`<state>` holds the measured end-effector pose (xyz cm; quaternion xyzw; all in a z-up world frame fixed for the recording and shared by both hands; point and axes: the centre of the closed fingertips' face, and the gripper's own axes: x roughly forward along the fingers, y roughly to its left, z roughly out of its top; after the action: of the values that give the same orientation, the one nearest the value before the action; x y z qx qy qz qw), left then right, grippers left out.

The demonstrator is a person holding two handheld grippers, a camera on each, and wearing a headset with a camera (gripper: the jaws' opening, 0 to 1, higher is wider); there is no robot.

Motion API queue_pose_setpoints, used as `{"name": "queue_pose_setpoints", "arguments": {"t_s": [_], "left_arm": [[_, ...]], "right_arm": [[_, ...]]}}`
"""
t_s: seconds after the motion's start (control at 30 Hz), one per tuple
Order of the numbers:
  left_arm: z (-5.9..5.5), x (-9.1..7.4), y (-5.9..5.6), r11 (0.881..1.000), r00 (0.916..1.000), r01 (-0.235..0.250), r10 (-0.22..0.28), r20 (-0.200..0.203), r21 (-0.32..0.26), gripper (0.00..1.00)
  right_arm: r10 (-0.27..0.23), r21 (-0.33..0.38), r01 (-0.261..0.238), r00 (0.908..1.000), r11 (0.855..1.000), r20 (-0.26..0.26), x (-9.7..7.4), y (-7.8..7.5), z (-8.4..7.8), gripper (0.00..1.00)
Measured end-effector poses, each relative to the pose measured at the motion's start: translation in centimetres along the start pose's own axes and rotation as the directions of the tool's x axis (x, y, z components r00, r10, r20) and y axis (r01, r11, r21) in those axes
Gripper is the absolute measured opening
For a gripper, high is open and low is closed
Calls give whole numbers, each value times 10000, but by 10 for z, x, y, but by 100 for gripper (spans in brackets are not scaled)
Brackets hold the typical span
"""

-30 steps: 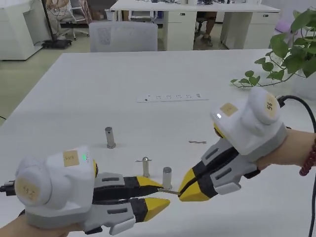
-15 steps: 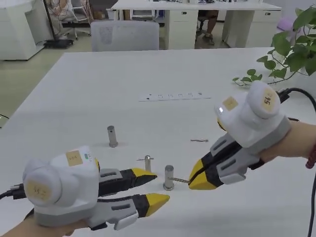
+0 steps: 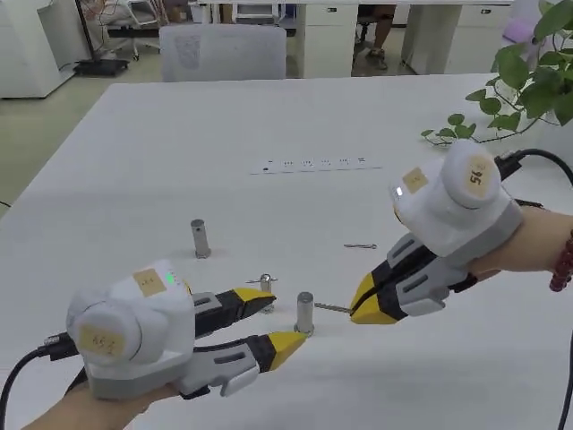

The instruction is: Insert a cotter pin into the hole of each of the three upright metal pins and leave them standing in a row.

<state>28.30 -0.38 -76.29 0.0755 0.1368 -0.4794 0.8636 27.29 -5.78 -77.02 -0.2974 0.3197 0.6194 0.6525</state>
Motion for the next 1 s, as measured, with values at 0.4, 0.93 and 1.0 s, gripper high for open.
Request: {"name": "queue_pose_setpoints", "arguments": {"t_s": [0.4,0.93,1.0], "left_arm": [[-12,15,16,9989,9988,-458,456,-161,-82,29],[-28,32,33,9976,9968,-626,610,-512,-298,28],[-29,34,34,9976,9966,-620,603,-559,-302,28]], "right_arm": [[-134,-39,133,9994,9999,-321,6,-12,-7,4],[-313,-299,279,9922,9992,-1203,18,-36,-27,4],[-287,-317,248,9915,9992,-1272,20,-38,-29,4]]}}
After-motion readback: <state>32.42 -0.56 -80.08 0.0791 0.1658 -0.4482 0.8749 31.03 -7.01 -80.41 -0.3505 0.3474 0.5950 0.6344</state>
